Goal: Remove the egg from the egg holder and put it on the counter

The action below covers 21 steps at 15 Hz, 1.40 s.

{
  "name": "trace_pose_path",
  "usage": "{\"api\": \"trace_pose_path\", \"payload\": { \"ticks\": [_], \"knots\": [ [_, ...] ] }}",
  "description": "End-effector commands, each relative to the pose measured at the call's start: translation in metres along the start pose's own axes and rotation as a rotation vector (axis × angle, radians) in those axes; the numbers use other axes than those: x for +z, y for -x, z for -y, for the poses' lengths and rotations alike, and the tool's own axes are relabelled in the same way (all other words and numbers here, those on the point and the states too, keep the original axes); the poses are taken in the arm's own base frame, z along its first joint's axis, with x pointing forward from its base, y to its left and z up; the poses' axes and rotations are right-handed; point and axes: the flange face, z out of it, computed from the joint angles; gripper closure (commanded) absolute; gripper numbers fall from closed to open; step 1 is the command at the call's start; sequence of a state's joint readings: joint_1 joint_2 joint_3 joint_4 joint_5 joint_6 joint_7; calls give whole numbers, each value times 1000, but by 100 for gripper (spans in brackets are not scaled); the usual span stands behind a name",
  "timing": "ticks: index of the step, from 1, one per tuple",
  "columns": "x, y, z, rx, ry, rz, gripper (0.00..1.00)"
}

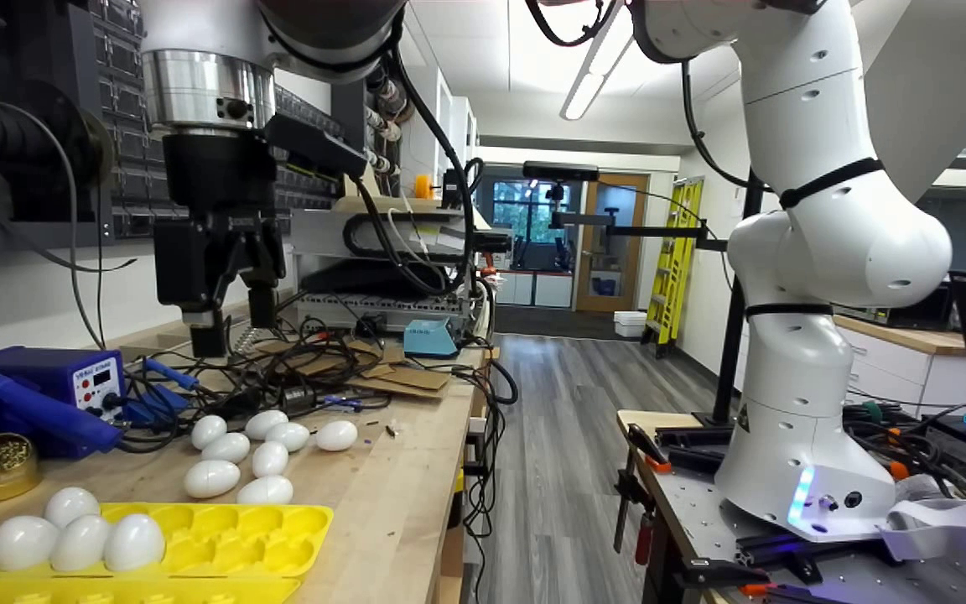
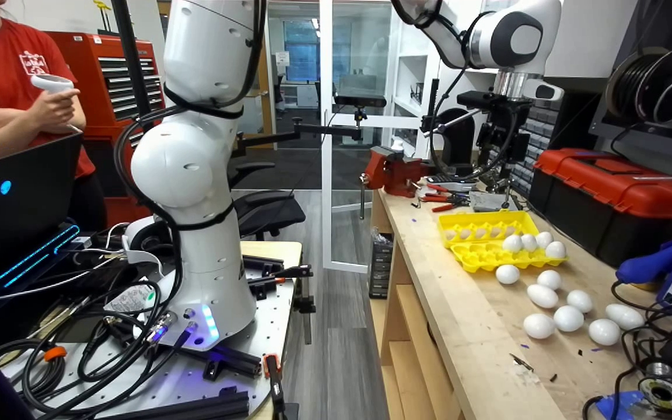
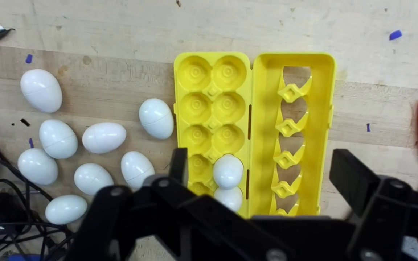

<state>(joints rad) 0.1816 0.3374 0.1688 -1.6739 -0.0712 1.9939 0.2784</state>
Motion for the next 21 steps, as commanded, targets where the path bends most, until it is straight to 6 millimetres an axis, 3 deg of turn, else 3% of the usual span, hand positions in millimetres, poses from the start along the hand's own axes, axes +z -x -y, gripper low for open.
{"api": "trace_pose_path", "payload": {
  "ticks": [1,7,21],
  "knots": [
    [0,0,0,0,0,2,0],
    [4,-1,1,1,9,-5,0],
    [83,-58,19,-55,6,-25,0]
  ]
}}
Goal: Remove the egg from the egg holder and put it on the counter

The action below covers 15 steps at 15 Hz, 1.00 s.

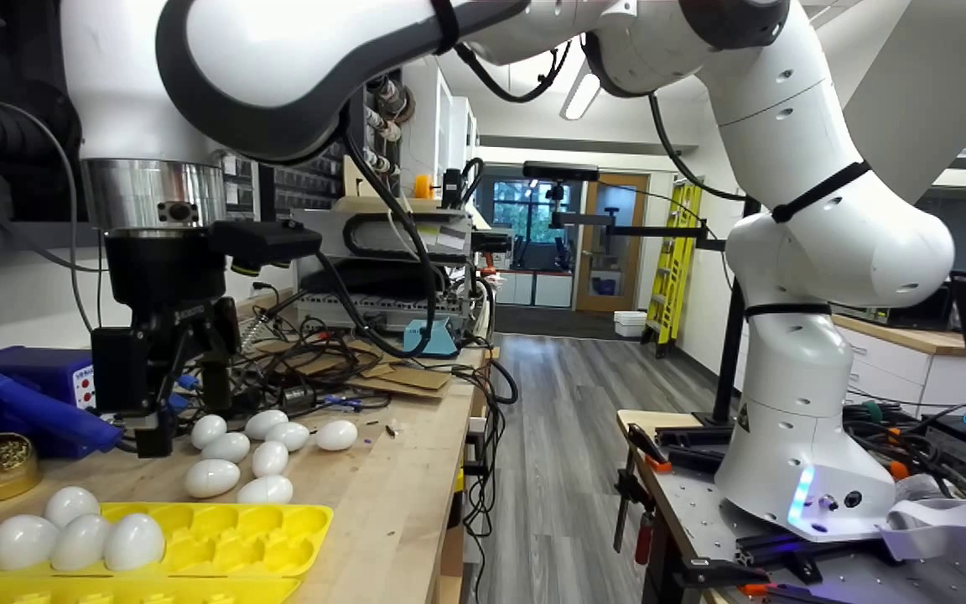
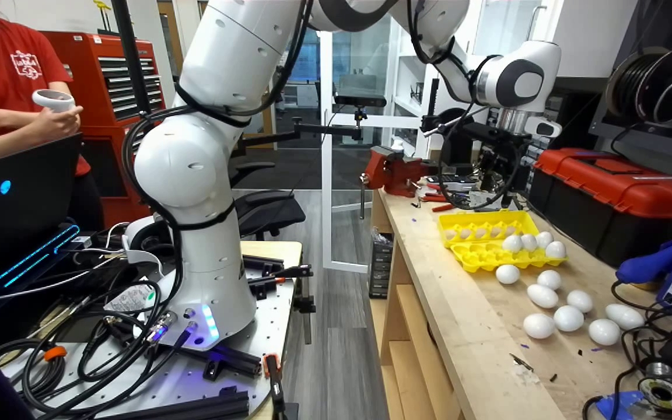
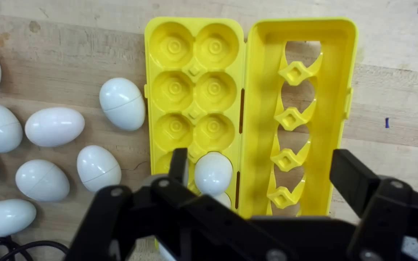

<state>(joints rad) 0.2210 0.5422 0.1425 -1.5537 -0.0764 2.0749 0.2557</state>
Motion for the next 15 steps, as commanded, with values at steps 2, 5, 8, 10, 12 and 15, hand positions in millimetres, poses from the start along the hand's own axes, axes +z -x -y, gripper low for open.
{"api": "trace_pose_path", "payload": {
  "ticks": [2,5,8,10,12,15],
  "knots": [
    [19,-28,1,-28,12,-40,0],
    [32,-41,3,-30,8,-62,0],
    [48,-53,2,-20,18,-61,0],
    [58,-60,1,-16,23,-58,0],
    [67,-66,-1,-14,24,-56,0],
    [79,-73,-4,-7,27,-52,0]
  ]
}}
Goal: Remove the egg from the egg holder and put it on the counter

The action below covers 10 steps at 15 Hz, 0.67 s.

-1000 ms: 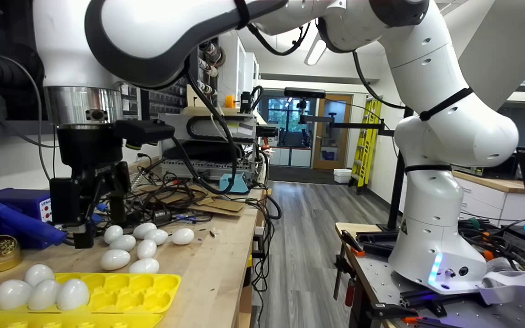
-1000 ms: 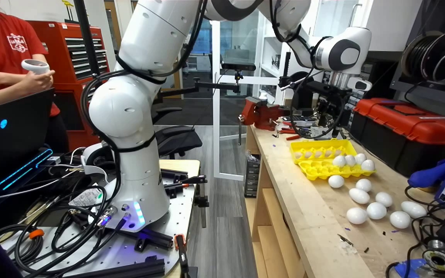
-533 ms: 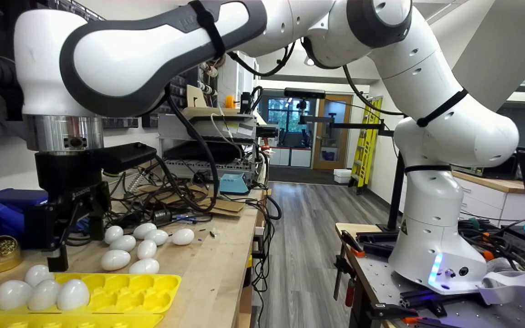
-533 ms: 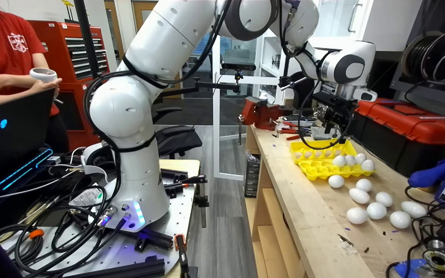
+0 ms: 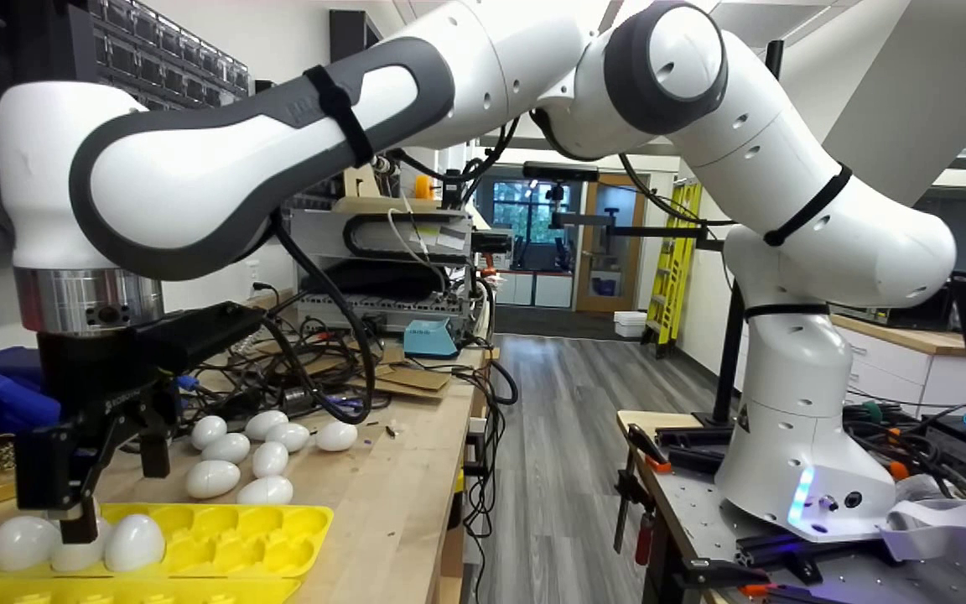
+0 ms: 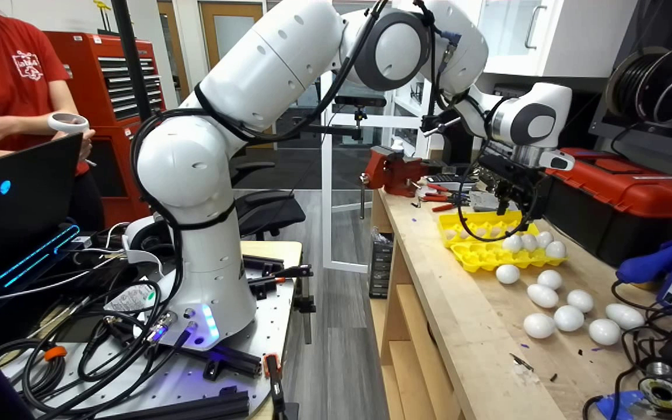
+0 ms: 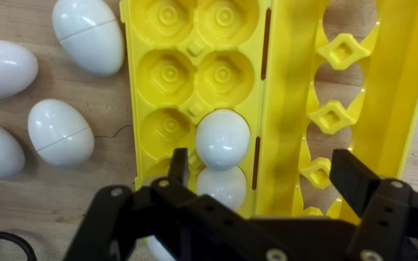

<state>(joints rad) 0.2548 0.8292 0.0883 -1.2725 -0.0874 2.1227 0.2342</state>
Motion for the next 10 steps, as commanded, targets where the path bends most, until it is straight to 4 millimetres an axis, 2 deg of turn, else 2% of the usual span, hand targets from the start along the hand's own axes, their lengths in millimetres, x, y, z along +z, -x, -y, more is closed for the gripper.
{"api": "trace_pose_path", "payload": {
  "ticks": [1,10],
  "knots": [
    [8,-12,-2,-6,19,-10,0],
    [34,-17,-15,10,18,17,0]
  ]
}}
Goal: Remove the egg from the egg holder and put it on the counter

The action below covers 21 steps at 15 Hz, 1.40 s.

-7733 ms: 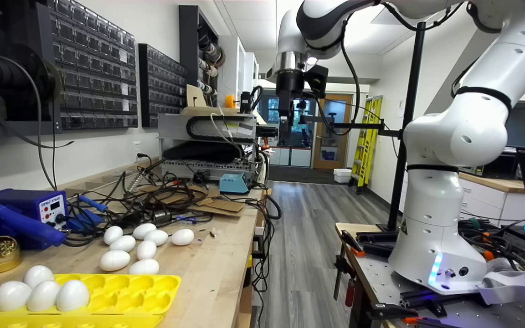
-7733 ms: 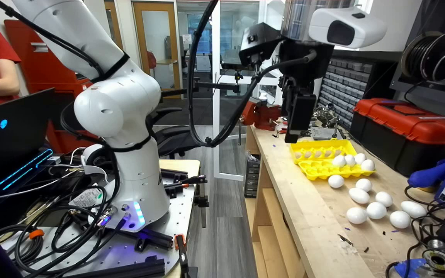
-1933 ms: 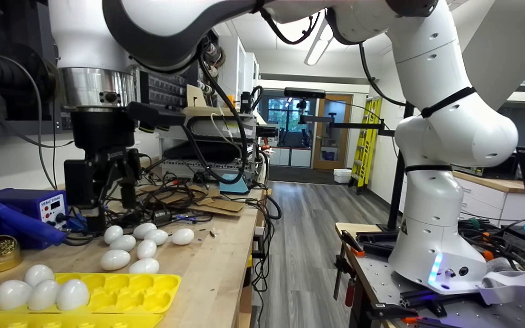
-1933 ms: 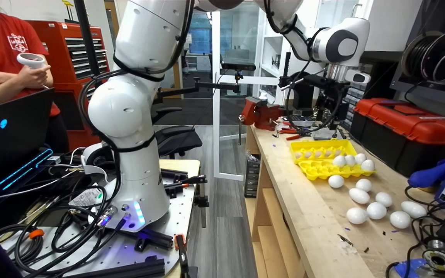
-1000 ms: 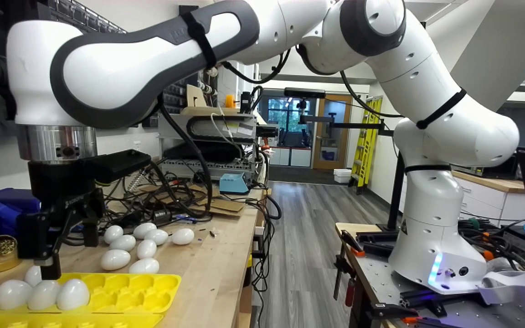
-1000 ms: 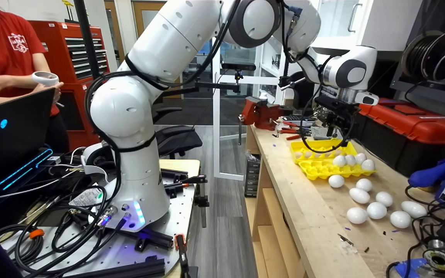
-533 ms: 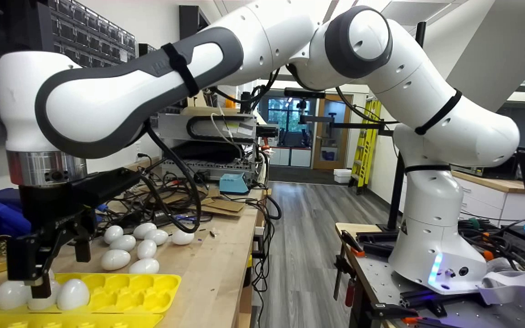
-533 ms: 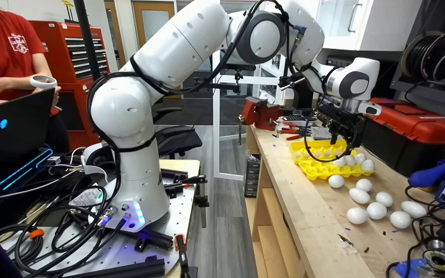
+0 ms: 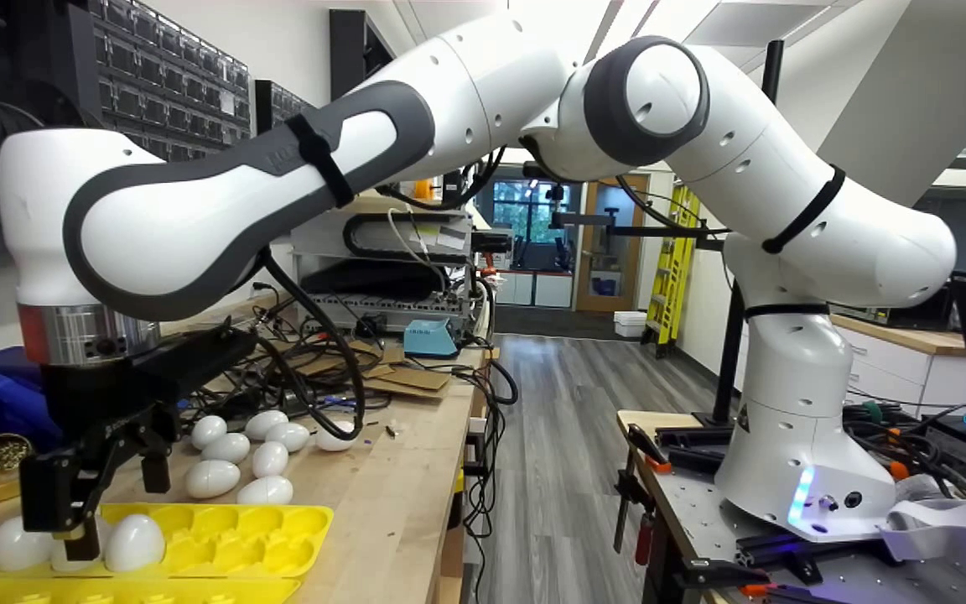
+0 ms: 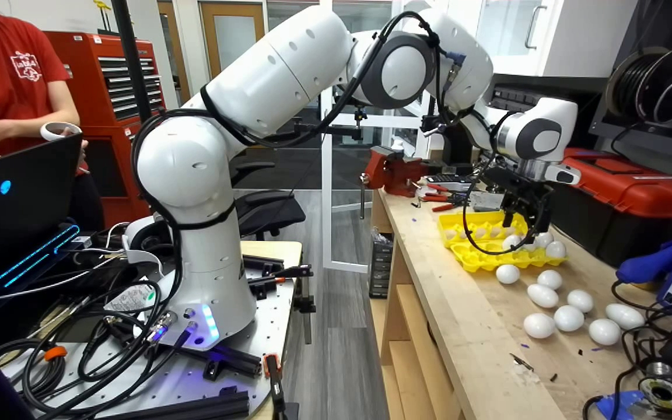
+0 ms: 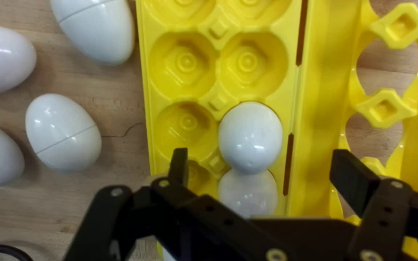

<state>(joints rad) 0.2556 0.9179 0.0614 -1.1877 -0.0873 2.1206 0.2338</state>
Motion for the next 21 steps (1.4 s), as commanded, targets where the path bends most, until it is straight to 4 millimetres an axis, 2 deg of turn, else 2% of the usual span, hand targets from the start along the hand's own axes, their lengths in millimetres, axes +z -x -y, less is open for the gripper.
{"api": "trace_pose_path", "payload": {
  "ticks": [1,2,3,7,10,11,14,21],
  "knots": [
    [7,-4,-1,-9,1,16,0],
    [9,-4,-1,-8,-2,20,25],
    [10,-4,-1,-7,-5,21,26],
    [15,-5,-2,-7,-5,19,53],
    [10,-7,-6,-2,-3,11,73],
    [8,-7,-8,-1,0,8,77],
    [-3,-7,-14,6,16,1,77],
    [-47,-10,-35,43,47,-57,77]
  ]
}}
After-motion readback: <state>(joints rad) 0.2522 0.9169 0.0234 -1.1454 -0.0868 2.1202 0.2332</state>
